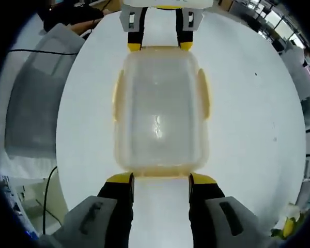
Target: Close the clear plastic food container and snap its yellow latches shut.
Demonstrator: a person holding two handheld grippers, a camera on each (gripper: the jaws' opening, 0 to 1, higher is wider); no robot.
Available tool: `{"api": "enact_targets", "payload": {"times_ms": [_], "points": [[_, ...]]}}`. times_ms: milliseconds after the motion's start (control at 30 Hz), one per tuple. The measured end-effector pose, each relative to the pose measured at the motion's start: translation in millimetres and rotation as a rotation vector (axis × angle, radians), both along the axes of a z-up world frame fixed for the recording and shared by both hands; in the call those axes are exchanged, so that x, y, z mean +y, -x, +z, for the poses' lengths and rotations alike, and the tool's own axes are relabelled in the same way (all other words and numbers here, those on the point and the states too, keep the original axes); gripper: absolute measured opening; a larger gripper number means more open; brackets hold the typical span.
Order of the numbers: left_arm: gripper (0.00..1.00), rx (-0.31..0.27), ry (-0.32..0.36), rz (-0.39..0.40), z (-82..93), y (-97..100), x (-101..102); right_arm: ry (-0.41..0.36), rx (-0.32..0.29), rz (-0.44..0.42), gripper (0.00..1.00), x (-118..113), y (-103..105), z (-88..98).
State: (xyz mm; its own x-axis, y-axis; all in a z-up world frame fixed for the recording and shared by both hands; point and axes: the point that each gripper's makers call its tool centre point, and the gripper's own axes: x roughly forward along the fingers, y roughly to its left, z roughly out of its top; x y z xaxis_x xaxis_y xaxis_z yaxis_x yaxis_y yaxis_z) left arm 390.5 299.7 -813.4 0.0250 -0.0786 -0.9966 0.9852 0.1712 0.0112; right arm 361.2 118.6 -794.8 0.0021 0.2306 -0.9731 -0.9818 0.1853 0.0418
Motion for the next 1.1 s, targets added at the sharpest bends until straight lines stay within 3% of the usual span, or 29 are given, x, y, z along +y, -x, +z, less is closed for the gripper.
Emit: {"api": "enact_targets", "payload": {"times_ms": [67,133,200,267,333,367,400,433,467,500,567,600,700,800,933,1033,1100], "points": [[0.48,-0.026,0.031,0.068,4.1,-7.5,7.6,0.043,-0.003,-0.02,0.4,-16.7,-1.8,-3.8],[0.55,-0.009,0.024,0.122,9.7,-6.2,22.2,0.057,-0.013,-0.044,0.47,-30.3,-3.4,-6.8],[0.57,0.008,0.04,0.176,16.1,-4.8,31.1,0.046,0.002,-0.148,0.49,-40.8,-8.1,-5.2],[0.56,0.027,0.112,0.322,28.3,-7.5,34.1,0.013,-0.006,-0.247,0.43,-45.0,-14.6,0.6],[0.55,0.065,0.243,0.514,44.1,-13.7,24.8,-0.046,0.005,-0.419,0.41,-45.8,-22.5,9.9],[0.53,0.098,0.339,0.628,54.7,-18.3,15.6,-0.093,0.051,-0.531,0.42,-42.7,-23.2,16.2],[0.5,0.126,0.405,0.692,62.5,-20.7,8.8,-0.131,0.094,-0.618,0.41,-39.3,-23.2,20.3],[0.46,0.152,0.468,0.765,69.1,-23.9,2.2,-0.21,0.19,-0.735,0.41,-28.6,-18.7,27.4],[0.43,0.192,0.539,0.873,76.4,-27.9,-5.1,-0.266,0.241,-0.799,0.43,-21.8,-19.1,31.9],[0.41,0.232,0.578,0.927,79.4,-27.7,-10.2,-0.347,0.284,-0.915,0.45,-14.2,-26.4,36.3],[0.42,0.316,0.603,1.045,77.9,-24.2,-15.8,-0.438,0.318,-0.985,0.46,-4.8,-29.8,41.3],[0.43,0.345,0.569,1.079,71.5,-18.1,-15.0,-0.471,0.347,-1.012,0.46,-0.4,-29.2,42.3],[0.41,0.357,0.475,1.159,55.6,-10.2,-9.0,-0.509,0.411,-1.062,0.47,8.8,-21.3,40.9],[0.41,0.34,0.474,1.125,50.7,-8.8,-16.5,-0.505,0.43,-1.076,0.47,10.3,-18.1,33.7],[0.41,0.351,0.47,1.129,46.2,-6.9,-26.4,-0.449,0.405,-1.074,0.42,5.9,-17.7,22.1],[0.31,0.352,0.441,1.123,39.8,-2.4,-29.7,-0.405,0.4,-0.999,0.36,6.3,-13.4,17.4],[0.28,0.324,0.404,1.095,34.7,-1.3,-26.4,-0.392,0.398,-0.997,0.35,8.8,-11.8,14.5]]}}
